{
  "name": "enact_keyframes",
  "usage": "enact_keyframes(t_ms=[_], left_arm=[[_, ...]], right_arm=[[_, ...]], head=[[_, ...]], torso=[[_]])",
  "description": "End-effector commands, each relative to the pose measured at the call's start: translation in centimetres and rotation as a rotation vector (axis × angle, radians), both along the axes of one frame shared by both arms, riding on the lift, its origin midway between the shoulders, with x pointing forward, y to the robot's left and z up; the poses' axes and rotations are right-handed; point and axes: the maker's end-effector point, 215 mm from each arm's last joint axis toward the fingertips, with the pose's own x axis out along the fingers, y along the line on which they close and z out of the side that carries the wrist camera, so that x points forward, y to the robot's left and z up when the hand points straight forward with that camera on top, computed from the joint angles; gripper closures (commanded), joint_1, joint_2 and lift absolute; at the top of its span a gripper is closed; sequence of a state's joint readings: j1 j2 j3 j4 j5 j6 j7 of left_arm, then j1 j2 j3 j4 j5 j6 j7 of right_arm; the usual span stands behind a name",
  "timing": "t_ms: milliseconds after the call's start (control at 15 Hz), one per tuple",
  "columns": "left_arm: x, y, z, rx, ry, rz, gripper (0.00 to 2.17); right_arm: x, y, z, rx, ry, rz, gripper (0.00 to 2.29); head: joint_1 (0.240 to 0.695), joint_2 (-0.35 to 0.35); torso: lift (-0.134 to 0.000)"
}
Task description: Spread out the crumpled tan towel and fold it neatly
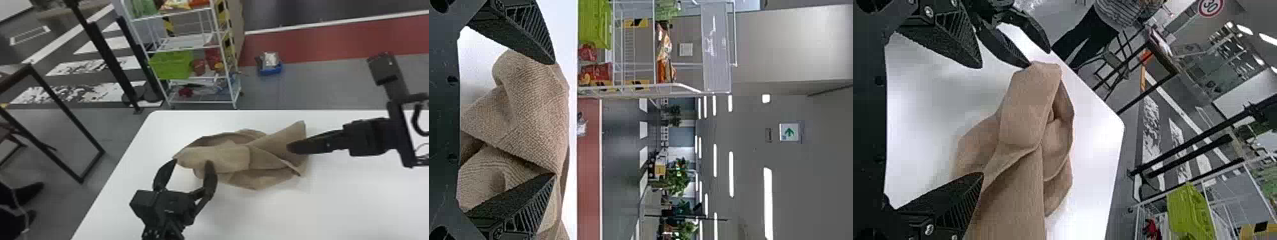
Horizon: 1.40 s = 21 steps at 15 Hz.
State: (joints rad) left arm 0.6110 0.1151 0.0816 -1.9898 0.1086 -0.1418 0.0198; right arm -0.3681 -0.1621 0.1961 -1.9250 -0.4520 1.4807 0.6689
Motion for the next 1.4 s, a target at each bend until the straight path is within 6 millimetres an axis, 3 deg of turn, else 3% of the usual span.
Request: enact_keyframes(t_ms=[0, 267, 600, 1133, 1333], left_arm=[[-0.1, 0.1, 0.0, 0.000, 0.001, 0.002, 0.08], [-0.1, 0.1, 0.2, 0.001, -0.002, 0.003, 0.08], [-0.2, 0.0, 0.0, 0.000, 0.006, 0.003, 0.08], [-0.3, 0.2, 0.0, 0.001, 0.007, 0.009, 0.08], [-0.3, 0.3, -0.2, 0.002, 0.010, 0.010, 0.08]], right_arm=[[0.3, -1.7, -0.8, -0.025, 0.062, -0.004, 0.16], [-0.2, -2.5, -2.1, -0.069, 0.098, 0.006, 0.17], [1.2, -3.9, -4.4, -0.175, 0.104, -0.019, 0.17], [1.7, -3.0, -6.4, -0.276, 0.126, 0.031, 0.17], [1.8, -2.7, -7.4, -0.331, 0.123, 0.042, 0.32]], head=[[0.695, 0.350], [0.695, 0.345], [0.695, 0.324], [0.695, 0.328], [0.695, 0.327]], torso=[[-0.122], [-0.122], [-0.122], [-0.122], [-0.122]])
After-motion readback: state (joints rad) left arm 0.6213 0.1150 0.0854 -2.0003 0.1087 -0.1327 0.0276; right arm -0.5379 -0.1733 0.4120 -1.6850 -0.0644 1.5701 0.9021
